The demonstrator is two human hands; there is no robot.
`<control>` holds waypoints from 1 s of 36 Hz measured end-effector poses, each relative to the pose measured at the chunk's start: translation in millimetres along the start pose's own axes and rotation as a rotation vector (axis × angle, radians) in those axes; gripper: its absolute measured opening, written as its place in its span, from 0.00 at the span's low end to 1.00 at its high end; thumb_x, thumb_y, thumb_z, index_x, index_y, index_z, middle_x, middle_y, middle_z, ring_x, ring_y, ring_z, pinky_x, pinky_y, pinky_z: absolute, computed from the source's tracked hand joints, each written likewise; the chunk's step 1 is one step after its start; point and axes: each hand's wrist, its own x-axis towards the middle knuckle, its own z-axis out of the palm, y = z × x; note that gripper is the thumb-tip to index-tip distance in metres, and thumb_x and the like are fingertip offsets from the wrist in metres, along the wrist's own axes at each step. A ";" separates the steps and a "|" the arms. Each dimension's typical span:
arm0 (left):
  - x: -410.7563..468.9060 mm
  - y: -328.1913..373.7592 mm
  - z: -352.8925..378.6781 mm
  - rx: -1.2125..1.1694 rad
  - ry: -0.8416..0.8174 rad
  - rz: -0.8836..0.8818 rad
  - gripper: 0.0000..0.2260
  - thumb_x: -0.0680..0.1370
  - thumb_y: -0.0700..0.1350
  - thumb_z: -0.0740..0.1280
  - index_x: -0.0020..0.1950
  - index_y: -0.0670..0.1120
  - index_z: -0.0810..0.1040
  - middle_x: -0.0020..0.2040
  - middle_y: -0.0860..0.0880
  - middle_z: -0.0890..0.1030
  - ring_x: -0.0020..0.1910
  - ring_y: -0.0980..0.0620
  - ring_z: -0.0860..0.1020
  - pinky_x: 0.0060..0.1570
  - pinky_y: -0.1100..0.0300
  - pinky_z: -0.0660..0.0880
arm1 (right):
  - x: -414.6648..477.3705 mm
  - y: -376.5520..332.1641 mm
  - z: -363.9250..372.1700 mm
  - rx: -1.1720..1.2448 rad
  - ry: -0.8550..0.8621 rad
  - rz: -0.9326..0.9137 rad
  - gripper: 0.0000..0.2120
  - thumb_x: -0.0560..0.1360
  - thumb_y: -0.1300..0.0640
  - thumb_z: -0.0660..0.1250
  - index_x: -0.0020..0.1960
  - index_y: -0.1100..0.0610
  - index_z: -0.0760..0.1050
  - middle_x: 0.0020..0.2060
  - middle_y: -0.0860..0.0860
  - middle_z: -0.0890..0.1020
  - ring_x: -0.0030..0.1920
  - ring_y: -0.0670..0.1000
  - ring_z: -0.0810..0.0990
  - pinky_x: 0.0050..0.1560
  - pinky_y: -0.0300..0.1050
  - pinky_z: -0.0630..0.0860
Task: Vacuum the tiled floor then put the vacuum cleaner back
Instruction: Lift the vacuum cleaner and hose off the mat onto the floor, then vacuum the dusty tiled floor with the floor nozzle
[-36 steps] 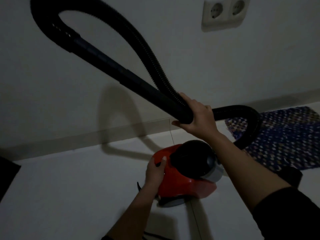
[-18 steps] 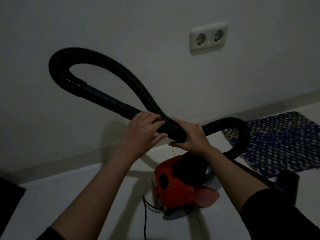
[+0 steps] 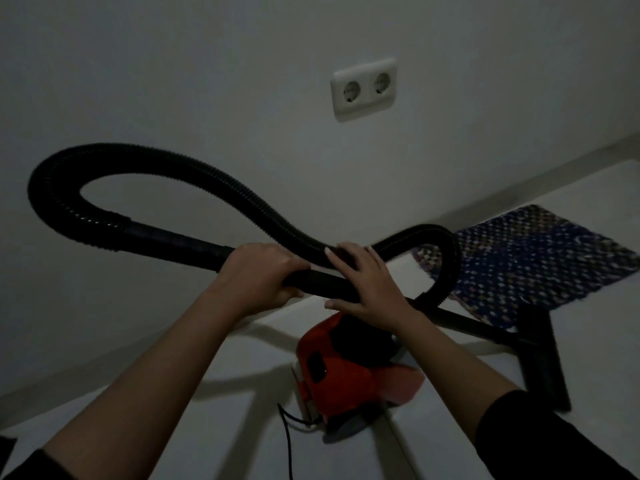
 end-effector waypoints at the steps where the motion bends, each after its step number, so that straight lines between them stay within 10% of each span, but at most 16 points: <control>1: 2.4 1.4 -0.6 0.001 -0.006 0.002 0.17 0.73 0.59 0.66 0.60 0.57 0.76 0.52 0.54 0.83 0.52 0.50 0.80 0.44 0.57 0.74 | -5.1 -0.1 0.6 0.030 0.001 0.024 0.38 0.73 0.30 0.50 0.77 0.49 0.54 0.75 0.55 0.61 0.76 0.53 0.56 0.75 0.52 0.51; 10: 23.5 39.7 -7.0 -0.085 -0.065 -0.010 0.12 0.73 0.58 0.66 0.53 0.56 0.79 0.42 0.53 0.82 0.42 0.51 0.80 0.34 0.61 0.63 | -52.8 -20.7 13.5 0.197 0.346 0.667 0.33 0.77 0.37 0.40 0.74 0.53 0.64 0.74 0.49 0.65 0.77 0.50 0.55 0.76 0.48 0.44; 15: 35.1 72.9 -1.3 -0.180 -0.065 -0.048 0.12 0.72 0.56 0.68 0.53 0.56 0.80 0.43 0.52 0.83 0.45 0.50 0.80 0.37 0.62 0.65 | -57.3 -36.4 11.2 0.531 0.592 1.169 0.28 0.82 0.46 0.52 0.78 0.54 0.49 0.78 0.53 0.44 0.78 0.51 0.42 0.77 0.49 0.44; 19: 44.0 103.7 14.8 -0.226 -0.064 -0.051 0.13 0.71 0.56 0.69 0.52 0.54 0.80 0.45 0.50 0.83 0.47 0.48 0.80 0.38 0.60 0.69 | -59.3 -22.1 -6.9 0.947 0.735 1.477 0.35 0.81 0.47 0.56 0.78 0.50 0.38 0.78 0.56 0.41 0.77 0.57 0.53 0.73 0.50 0.58; 23: 57.0 136.6 22.0 -0.339 -0.109 -0.055 0.10 0.70 0.53 0.69 0.48 0.51 0.81 0.42 0.49 0.83 0.45 0.48 0.81 0.38 0.58 0.73 | -75.6 8.0 -19.6 1.115 0.914 1.510 0.37 0.81 0.52 0.57 0.77 0.49 0.34 0.75 0.57 0.60 0.71 0.59 0.67 0.70 0.52 0.64; 30: 76.5 179.3 -5.1 -0.551 -0.475 0.068 0.18 0.75 0.46 0.66 0.65 0.49 0.72 0.62 0.45 0.76 0.57 0.45 0.77 0.54 0.51 0.76 | -101.4 27.0 -79.7 1.434 1.132 1.600 0.36 0.82 0.65 0.54 0.77 0.47 0.34 0.76 0.56 0.58 0.63 0.58 0.74 0.69 0.52 0.68; 36: 79.2 188.9 -48.4 -0.823 -0.971 0.100 0.21 0.79 0.43 0.61 0.72 0.49 0.61 0.53 0.46 0.74 0.44 0.51 0.76 0.43 0.58 0.75 | -118.6 11.9 -118.5 1.327 0.881 1.715 0.34 0.82 0.65 0.55 0.79 0.49 0.38 0.73 0.59 0.62 0.43 0.51 0.76 0.64 0.54 0.73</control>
